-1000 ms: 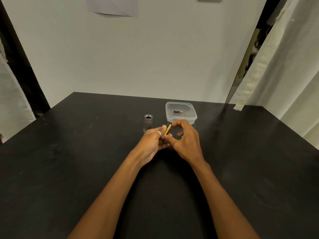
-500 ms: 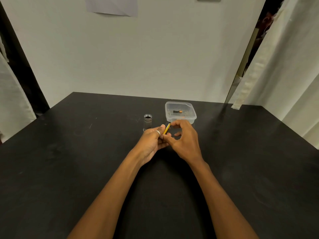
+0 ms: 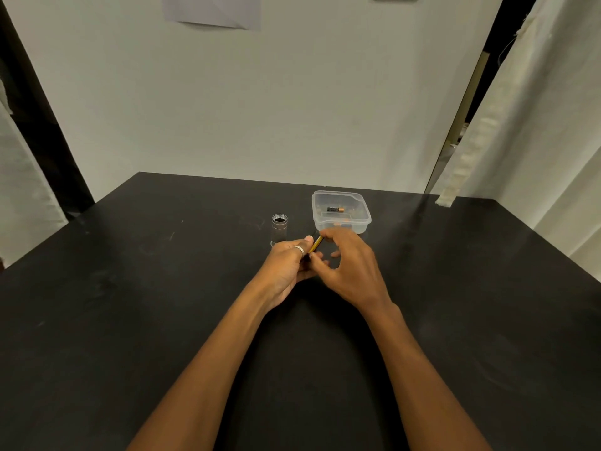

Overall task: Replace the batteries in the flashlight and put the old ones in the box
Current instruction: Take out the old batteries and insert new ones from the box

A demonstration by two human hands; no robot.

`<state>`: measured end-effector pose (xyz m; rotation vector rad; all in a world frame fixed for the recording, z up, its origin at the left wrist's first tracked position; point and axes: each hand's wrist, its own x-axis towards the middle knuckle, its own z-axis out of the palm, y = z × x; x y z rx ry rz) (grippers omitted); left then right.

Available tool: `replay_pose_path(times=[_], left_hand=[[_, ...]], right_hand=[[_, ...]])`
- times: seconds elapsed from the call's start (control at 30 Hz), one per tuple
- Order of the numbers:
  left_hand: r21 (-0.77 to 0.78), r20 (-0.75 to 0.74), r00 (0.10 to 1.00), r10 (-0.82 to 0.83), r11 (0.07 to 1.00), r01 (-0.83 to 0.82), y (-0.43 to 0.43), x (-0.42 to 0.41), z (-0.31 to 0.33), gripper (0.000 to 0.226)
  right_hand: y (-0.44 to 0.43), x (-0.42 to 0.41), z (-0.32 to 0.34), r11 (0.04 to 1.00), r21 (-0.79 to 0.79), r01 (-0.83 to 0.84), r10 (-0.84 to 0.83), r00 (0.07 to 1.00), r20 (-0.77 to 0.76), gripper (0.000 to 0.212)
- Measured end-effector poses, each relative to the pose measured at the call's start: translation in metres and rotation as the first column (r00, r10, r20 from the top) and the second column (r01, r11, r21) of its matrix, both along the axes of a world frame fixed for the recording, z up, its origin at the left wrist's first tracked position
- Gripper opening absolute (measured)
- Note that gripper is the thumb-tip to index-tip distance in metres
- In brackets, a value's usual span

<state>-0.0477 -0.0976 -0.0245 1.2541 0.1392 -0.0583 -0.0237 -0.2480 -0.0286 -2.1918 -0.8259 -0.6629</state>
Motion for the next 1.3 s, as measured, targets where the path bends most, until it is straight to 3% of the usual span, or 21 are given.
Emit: replay_pose_path(times=[0.13, 0.37, 0.63, 0.73, 0.8, 0.9, 1.0, 1.17, 1.3], left_hand=[[0.016, 0.014, 0.999, -0.028, 0.999, 0.028, -0.001, -0.001, 0.001, 0.035], [0.001, 0.036, 0.999, -0.038, 0.999, 0.038, 0.002, -0.003, 0.002, 0.041], [-0.049, 0.002, 1.000, 0.009, 0.999, -0.008, 0.002, 0.001, -0.001, 0.039], [-0.076, -0.020, 1.000, 0.024, 0.997, -0.026, 0.002, 0.000, -0.001, 0.036], [-0.089, -0.034, 0.999, 0.029, 0.996, -0.032, 0.001, -0.001, 0.001, 0.035], [-0.096, -0.066, 0.997, 0.043, 0.994, -0.049, -0.002, -0.001, 0.004, 0.034], [-0.093, -0.079, 0.996, 0.036, 0.995, -0.044, -0.002, -0.002, 0.006, 0.036], [-0.073, -0.070, 0.997, 0.022, 0.997, -0.027, -0.002, -0.002, 0.006, 0.035], [-0.051, -0.062, 0.998, 0.013, 0.999, -0.016, -0.002, -0.002, 0.006, 0.036]], right_hand=[[0.002, -0.003, 0.002, 0.997, -0.061, 0.051, -0.048, 0.997, 0.053, 0.037], [0.003, -0.004, 0.002, 0.998, -0.062, -0.012, 0.017, 0.997, 0.076, 0.029], [0.001, 0.000, -0.004, 0.995, -0.049, -0.092, 0.092, 0.996, -0.004, 0.045], [0.003, 0.003, -0.007, 0.993, 0.065, -0.101, 0.105, 0.993, -0.053, 0.038], [0.006, 0.005, -0.006, 0.966, 0.250, -0.066, 0.092, 0.991, -0.093, 0.028], [0.002, 0.012, 0.002, 0.832, 0.552, 0.049, 0.103, 0.965, -0.241, 0.015], [-0.013, 0.019, 0.007, 0.708, 0.689, 0.155, 0.153, 0.919, -0.364, 0.013], [-0.038, 0.031, 0.000, 0.664, 0.653, 0.364, 0.031, 0.860, -0.510, 0.015], [-0.050, 0.037, -0.004, 0.781, 0.415, 0.466, -0.201, 0.818, -0.540, 0.028]])
